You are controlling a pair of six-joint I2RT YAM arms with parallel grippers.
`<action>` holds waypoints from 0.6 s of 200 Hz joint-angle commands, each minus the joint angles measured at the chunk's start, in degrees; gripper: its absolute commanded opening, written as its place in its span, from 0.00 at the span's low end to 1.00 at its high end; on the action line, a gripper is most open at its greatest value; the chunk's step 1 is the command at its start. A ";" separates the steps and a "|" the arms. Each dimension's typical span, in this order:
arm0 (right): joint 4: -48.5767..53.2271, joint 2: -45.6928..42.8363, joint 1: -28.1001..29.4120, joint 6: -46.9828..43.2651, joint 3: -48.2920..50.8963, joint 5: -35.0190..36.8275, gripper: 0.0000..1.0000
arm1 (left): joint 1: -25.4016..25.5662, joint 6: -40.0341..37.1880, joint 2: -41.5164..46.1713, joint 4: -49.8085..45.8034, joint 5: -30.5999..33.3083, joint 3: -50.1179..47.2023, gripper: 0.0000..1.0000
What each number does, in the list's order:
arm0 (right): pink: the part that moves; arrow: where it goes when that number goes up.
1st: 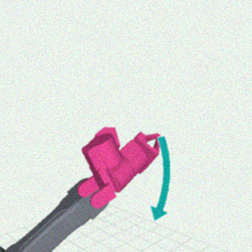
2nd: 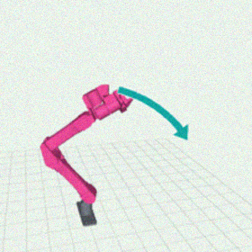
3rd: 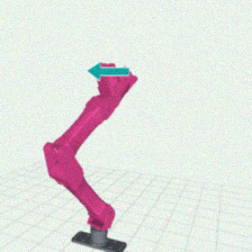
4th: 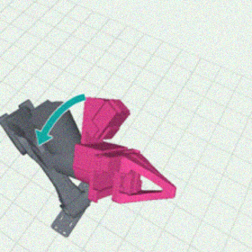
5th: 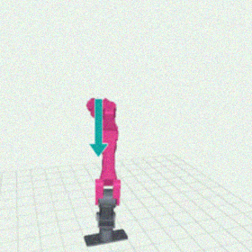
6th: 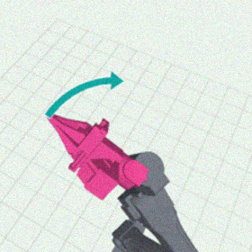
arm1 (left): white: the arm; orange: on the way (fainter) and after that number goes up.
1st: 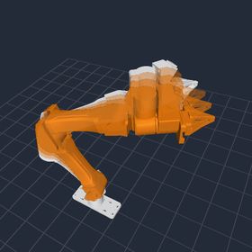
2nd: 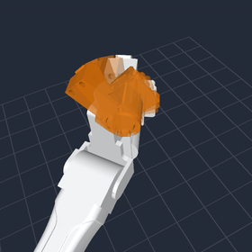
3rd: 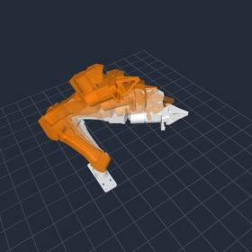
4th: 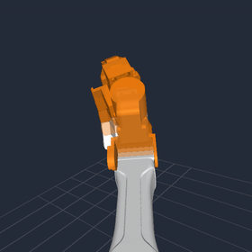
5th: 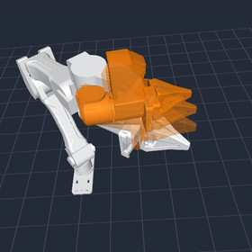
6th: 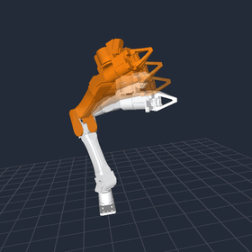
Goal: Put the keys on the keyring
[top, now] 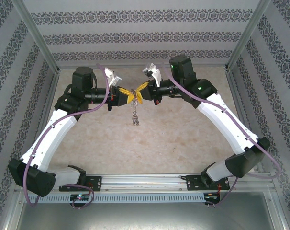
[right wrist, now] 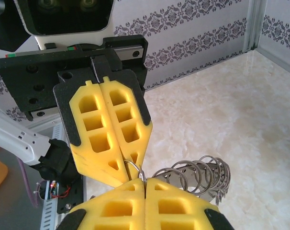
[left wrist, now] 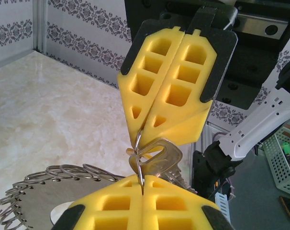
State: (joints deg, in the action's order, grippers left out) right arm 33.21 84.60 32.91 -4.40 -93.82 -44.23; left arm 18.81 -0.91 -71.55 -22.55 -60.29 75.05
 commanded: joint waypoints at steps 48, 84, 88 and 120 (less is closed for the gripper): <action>-1.95 -1.36 0.24 1.58 1.36 2.36 0.00 | 0.91 -3.55 1.13 0.64 -0.71 2.58 0.00; -2.25 -1.83 0.62 1.73 1.34 2.80 0.00 | 0.96 -4.44 1.28 -0.04 0.04 2.67 0.00; -2.87 -2.23 0.64 1.66 1.79 2.83 0.00 | 0.92 -4.54 1.24 -0.18 0.12 2.65 0.00; -9.75 -6.34 0.59 1.53 6.17 2.39 0.00 | 0.90 -5.56 1.22 -1.21 0.78 2.86 0.00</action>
State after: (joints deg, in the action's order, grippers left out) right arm 29.61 82.00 33.28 -3.11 -89.86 -42.89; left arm 18.92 -3.88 -71.53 -23.00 -58.39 75.31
